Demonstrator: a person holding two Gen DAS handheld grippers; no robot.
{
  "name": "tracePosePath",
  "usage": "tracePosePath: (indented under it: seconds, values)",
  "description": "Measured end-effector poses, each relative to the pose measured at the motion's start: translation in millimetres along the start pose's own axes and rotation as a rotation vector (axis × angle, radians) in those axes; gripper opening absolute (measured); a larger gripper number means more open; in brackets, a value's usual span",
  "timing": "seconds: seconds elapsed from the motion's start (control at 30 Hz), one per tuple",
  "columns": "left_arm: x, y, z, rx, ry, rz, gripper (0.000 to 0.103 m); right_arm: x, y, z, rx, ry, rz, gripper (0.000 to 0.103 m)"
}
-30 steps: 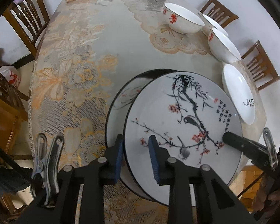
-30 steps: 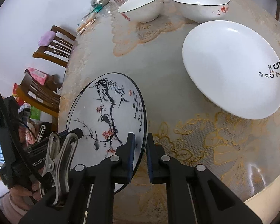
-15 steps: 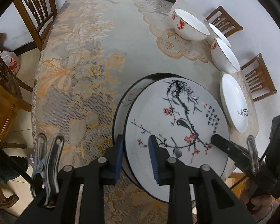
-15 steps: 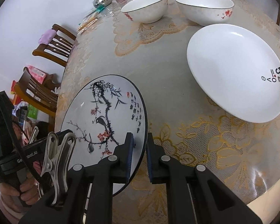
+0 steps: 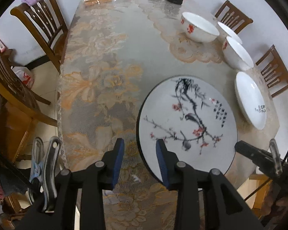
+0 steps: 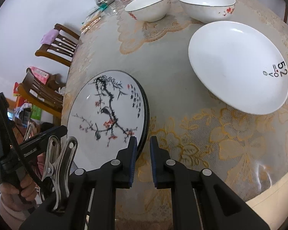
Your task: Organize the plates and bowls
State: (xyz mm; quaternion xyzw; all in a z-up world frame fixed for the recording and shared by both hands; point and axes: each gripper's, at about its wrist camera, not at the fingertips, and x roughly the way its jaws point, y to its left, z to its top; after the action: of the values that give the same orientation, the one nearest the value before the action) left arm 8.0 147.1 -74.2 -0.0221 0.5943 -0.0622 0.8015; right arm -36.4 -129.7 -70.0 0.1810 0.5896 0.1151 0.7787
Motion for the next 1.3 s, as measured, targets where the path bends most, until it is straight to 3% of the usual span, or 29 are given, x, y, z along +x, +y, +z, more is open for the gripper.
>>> tracePosePath:
  seconds: [0.23, 0.4, 0.57, 1.3]
  values:
    - [20.4, 1.8, -6.3, -0.022, 0.066, -0.017, 0.036, 9.6, 3.2, -5.6, 0.029, 0.034, 0.015, 0.016]
    - [28.1, -4.5, -10.8, -0.016, 0.081, -0.079, 0.036, 16.1, 9.5, -7.1, 0.001, 0.032, -0.011, 0.018]
    - [29.6, -19.1, -9.2, 0.055, 0.064, -0.021, 0.036, 16.9, 13.8, -4.5, -0.025, 0.012, -0.044, 0.018]
    - [51.5, -25.9, 53.3, 0.106, 0.059, -0.088, 0.036, 32.4, 8.6, 62.0, 0.050, -0.055, -0.146, 0.018]
